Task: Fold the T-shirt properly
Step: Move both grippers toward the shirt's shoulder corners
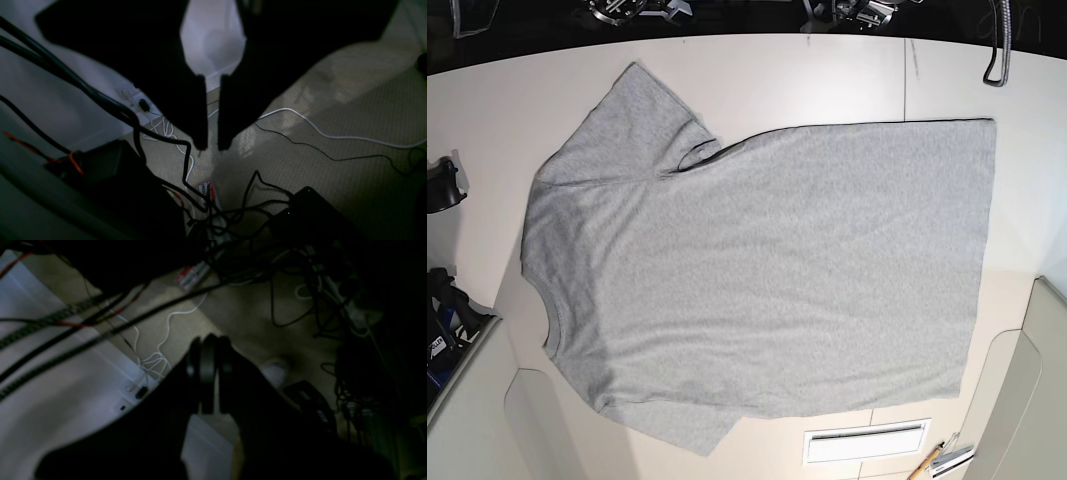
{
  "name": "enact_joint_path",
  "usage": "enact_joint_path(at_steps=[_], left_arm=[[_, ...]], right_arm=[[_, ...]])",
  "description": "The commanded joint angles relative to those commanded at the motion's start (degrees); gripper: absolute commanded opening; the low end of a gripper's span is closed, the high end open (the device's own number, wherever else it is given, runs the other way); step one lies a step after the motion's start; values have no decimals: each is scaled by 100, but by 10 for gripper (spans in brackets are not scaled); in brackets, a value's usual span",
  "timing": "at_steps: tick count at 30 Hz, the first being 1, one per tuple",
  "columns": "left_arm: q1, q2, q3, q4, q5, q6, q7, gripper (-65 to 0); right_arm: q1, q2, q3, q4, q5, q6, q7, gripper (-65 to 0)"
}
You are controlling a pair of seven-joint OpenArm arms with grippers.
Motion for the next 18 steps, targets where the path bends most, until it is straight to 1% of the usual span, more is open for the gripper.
enact_joint_path(at_steps=[2,5,8,9,10,11,13,14,15,16,17,18], left_arm=[[50,0,0,0,2,-2,2,-592],[127,-15,0,2,2,-26,0,-590],[155,-28,0,0,0,-216,0,-588],[155,-28,0,0,0,-216,0,-571],[155,-28,0,0,2,-212,2,-527],[155,-31,0,0,0,-212,2,-481],[168,-31,0,0,2,-219,0,-395],[181,-28,0,2,9,-297,-4,-374],[188,-28,0,2,94,-531,-13,-372],[188,-28,0,2,264,-855,-46,-372],[188,-28,0,2,437,-1213,-70,-372],[188,-31,0,7,455,-1378,-68,-373]], right_arm=[[0,157,0,0,0,0,-109,-637],[2,396,0,2,0,-2,-105,-637],[2,538,0,39,0,0,-105,-637],[2,564,0,79,0,-2,-105,-637],[0,584,0,140,-2,-2,-105,-630],[0,597,0,197,0,0,-105,-604],[0,599,0,264,-2,2,-105,-528],[0,599,0,284,-7,24,-105,-497],[0,599,0,286,-11,24,-105,-482],[0,597,0,286,-42,26,-105,-482],[2,599,0,299,-125,103,-105,-482],[0,601,0,315,-251,249,-107,-482]])
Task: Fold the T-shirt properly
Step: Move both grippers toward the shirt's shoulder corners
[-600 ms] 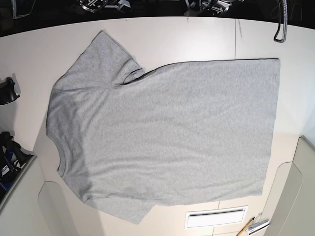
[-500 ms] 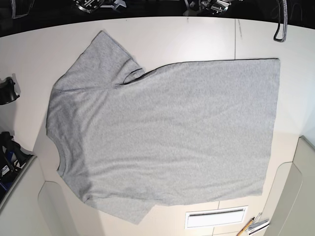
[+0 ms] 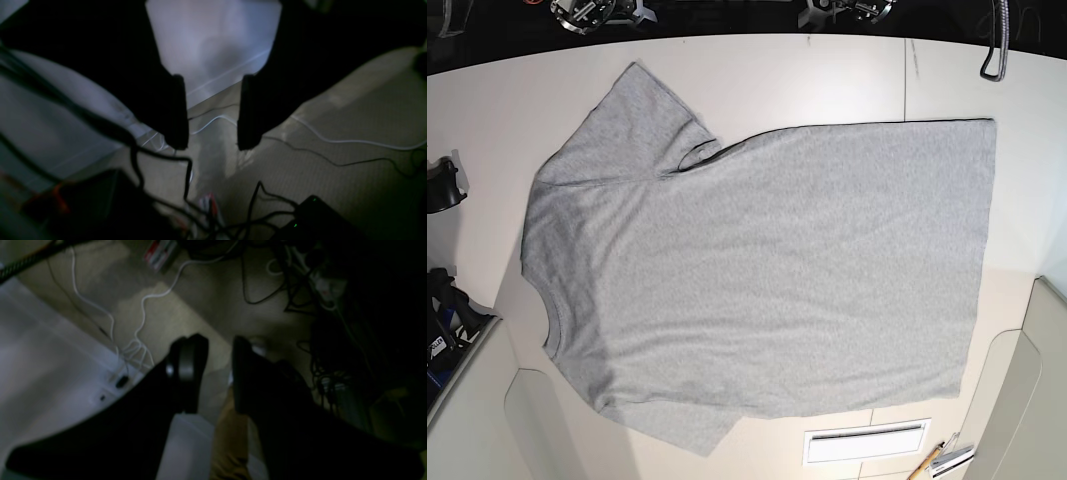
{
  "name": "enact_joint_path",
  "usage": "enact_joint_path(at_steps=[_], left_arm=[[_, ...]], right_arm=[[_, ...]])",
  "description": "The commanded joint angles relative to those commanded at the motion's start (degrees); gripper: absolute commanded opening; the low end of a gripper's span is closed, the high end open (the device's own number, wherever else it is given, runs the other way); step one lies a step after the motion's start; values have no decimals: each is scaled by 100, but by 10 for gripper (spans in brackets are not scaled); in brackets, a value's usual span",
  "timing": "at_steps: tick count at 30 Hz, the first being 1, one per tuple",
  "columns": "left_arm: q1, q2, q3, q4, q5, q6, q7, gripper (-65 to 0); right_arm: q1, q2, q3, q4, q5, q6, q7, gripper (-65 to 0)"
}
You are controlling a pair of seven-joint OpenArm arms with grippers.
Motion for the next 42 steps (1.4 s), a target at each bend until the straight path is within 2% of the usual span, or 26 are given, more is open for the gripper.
enact_joint_path(at_steps=[3,4,5,9,14,18,21,24,26,27,35,39,42], left_arm=[[83,-79,0,103,-68,0,2,-373],[160,-98,0,203,-63,0,2,-373],[254,-144,0,334,-63,0,2,-373],[817,-389,-2,1143,-74,0,2,-373],[1731,-909,-181,2629,-765,0,4,-373],[2546,-1014,-1080,3801,-907,0,4,-373],[3110,-1014,-1847,4642,-1049,0,2,-373],[3646,-1016,-2347,5495,-1106,0,7,-373],[4013,-1014,-2586,6089,-1115,0,7,-373],[4197,-1014,-2693,6398,-1198,0,7,-373],[5539,-1016,-3613,8732,-1735,0,74,-373],[5880,-1014,-4308,9582,-2334,0,350,-373],[5965,-1016,-4898,10002,-2914,0,612,-372]], right_arm=[[-46,4,0,26,-109,601,0,-482],[-85,20,0,39,-66,734,0,-482],[-153,52,0,68,2,769,0,-482],[-599,431,0,629,17,769,-13,-483],[-1266,1279,0,2061,708,826,-323,-483],[-1829,1891,52,3386,1102,824,-625,-483],[-2277,2194,374,4295,1366,824,-627,-483],[-2715,2249,984,5056,1587,824,-837,-483],[-2962,2253,1440,5532,1954,835,-1228,-488],[-3062,2256,1659,5764,2127,938,-1405,-493],[-3587,2253,3163,7656,3639,979,-2651,-503],[-3585,2253,3759,8542,4765,977,-3399,-502],[-3580,2214,4330,8942,5104,973,-3471,-493]])
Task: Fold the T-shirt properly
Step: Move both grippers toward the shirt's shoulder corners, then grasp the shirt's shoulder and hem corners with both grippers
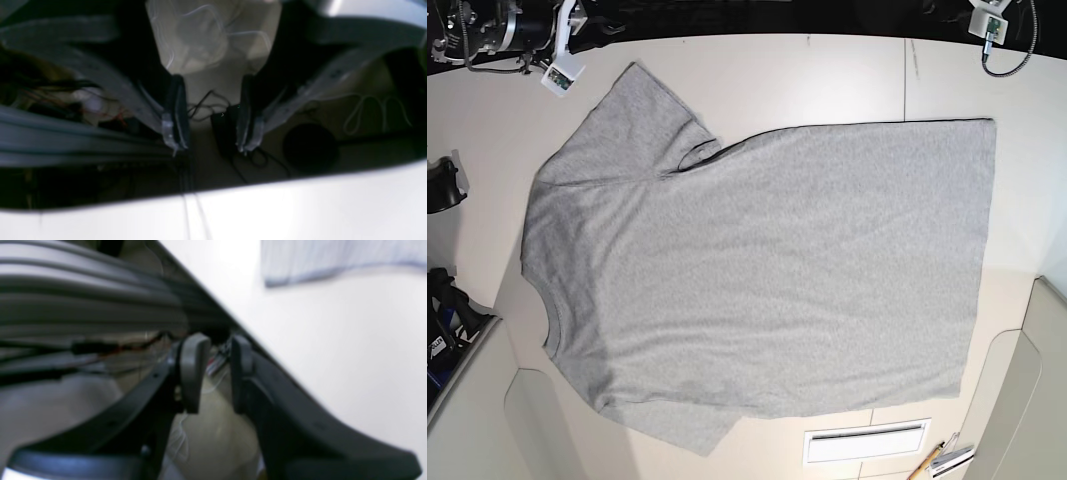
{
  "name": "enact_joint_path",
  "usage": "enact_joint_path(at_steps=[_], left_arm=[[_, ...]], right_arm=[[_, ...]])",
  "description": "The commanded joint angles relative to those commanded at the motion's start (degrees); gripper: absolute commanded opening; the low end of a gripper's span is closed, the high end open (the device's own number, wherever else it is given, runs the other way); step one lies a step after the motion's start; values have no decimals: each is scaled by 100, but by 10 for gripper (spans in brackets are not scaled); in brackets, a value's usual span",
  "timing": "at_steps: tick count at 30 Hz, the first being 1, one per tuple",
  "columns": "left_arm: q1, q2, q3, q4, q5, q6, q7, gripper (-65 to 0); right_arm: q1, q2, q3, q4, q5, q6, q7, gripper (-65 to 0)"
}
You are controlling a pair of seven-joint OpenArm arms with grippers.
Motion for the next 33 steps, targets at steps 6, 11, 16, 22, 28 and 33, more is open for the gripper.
enact_joint_path(at_steps=[6,11,16,22,28,33], left_arm=[[-66,-118,-1038,219,-966,0,55,-315],[-411,-431,-1163,210,-1032,0,63,-245],[-903,-874,-1163,-144,-885,187,168,-196],[-1867,-1482,-1023,-1576,-1419,183,387,-196],[-2702,-1759,-352,-2817,-1676,69,667,-196],[-3049,-1757,120,-3265,-1788,69,704,-196]], right_arm=[[59,-334,1084,-46,79,-225,361,-385],[551,-719,1235,-870,52,-278,367,-328],[1021,-973,1235,-1650,46,-275,345,-304],[1191,-1084,1235,-1939,39,-260,345,-304],[1189,-1386,1222,-1941,4,-260,343,-304],[1222,-1749,1213,-1941,-13,-256,348,-304]])
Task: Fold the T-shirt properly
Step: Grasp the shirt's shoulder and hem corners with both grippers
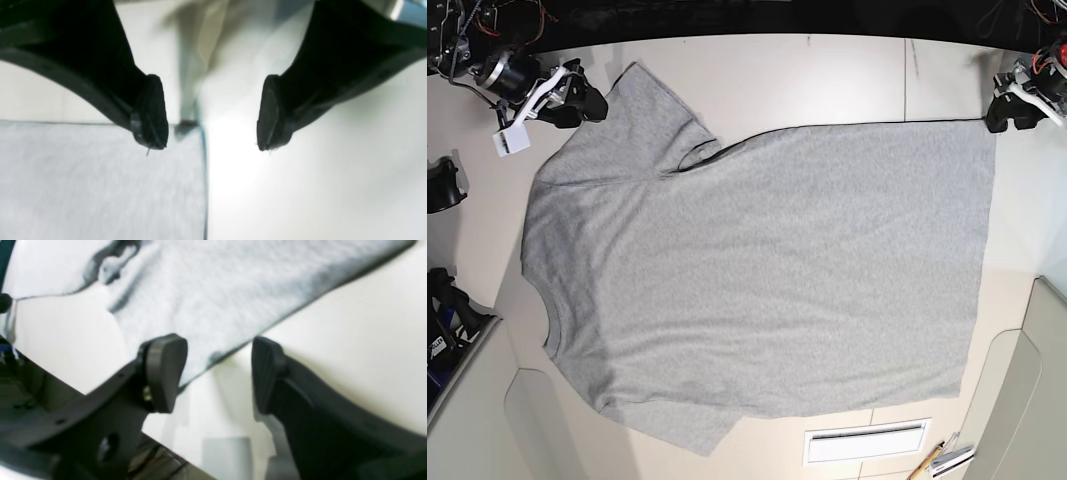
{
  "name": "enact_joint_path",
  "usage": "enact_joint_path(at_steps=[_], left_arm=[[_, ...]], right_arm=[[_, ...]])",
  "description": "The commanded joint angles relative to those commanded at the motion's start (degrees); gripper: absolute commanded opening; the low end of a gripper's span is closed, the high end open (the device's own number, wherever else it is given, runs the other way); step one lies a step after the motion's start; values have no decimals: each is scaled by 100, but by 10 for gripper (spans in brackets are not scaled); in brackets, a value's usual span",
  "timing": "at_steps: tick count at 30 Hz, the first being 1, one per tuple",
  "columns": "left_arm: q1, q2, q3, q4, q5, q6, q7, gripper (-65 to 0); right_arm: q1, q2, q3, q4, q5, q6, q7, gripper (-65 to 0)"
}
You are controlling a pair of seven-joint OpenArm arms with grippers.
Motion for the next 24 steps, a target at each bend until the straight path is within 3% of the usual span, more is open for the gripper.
enact_joint_path(at_steps=[6,16,18,20,22,24], left_arm=[[-221,0,271,-354,-2,-37,61,-196],[-219,33,802,-352,177,-37,212,-199],[-219,33,802,-352,177,-37,212,-199],[-221,33,804,-352,175,-37,262,-206],[-221,33,802,-352,173,-37,363,-319],[-221,33,802,-352,175,-37,363,-530]], right_arm=[[125,-317,-50,0,2,50,20,-304],[302,-378,-317,0,0,63,22,-307],[315,-378,-323,0,-24,63,28,-348],[319,-378,-323,0,-162,63,39,-449],[321,-380,-323,0,-260,63,39,-545],[323,-393,-323,0,-249,63,42,-630]])
